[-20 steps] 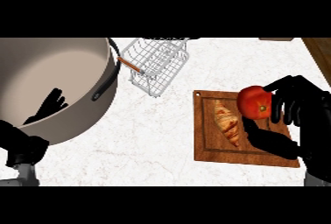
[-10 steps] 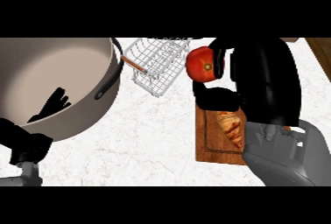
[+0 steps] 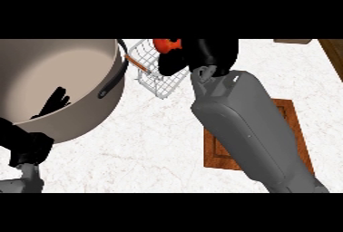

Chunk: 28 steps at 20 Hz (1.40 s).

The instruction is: Pick the tomato from the cutting board and place it in the tiered basket

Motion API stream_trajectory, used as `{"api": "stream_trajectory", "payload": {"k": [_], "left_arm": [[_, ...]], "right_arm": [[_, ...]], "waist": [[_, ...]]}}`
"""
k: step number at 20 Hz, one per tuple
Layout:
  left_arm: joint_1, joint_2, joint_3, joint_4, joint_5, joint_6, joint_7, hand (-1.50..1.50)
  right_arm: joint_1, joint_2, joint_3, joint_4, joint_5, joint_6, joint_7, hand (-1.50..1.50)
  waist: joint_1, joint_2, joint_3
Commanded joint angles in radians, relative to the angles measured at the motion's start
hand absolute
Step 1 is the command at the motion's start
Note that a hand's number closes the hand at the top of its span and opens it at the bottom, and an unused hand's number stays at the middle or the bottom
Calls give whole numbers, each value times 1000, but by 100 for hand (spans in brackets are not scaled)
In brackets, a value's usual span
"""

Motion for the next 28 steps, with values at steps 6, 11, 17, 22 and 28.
{"api": "stream_trajectory", "payload": {"k": [6,11,17,22,28], "left_arm": [[-8,-24,-56,4,-32,-46,-9,0],[-44,-11,-25,20,-20,-52,9,0],[-51,-28,-18,55,-18,-62,-9,0],[-38,-67,-66,9,-68,-24,-8,0],[-56,-48,-55,-23,-47,-43,32,0]], "right_arm": [[-112,20,5,259,-61,-109,25,150],[-134,20,28,413,-75,-244,-47,150],[-170,20,42,544,-49,-303,-94,150],[-206,20,32,672,-22,-443,-158,150],[-233,20,13,760,-100,-604,-213,-150]], "waist": [[-12,2,0],[-7,5,0],[-13,5,0],[-7,8,0],[10,9,0]]}}
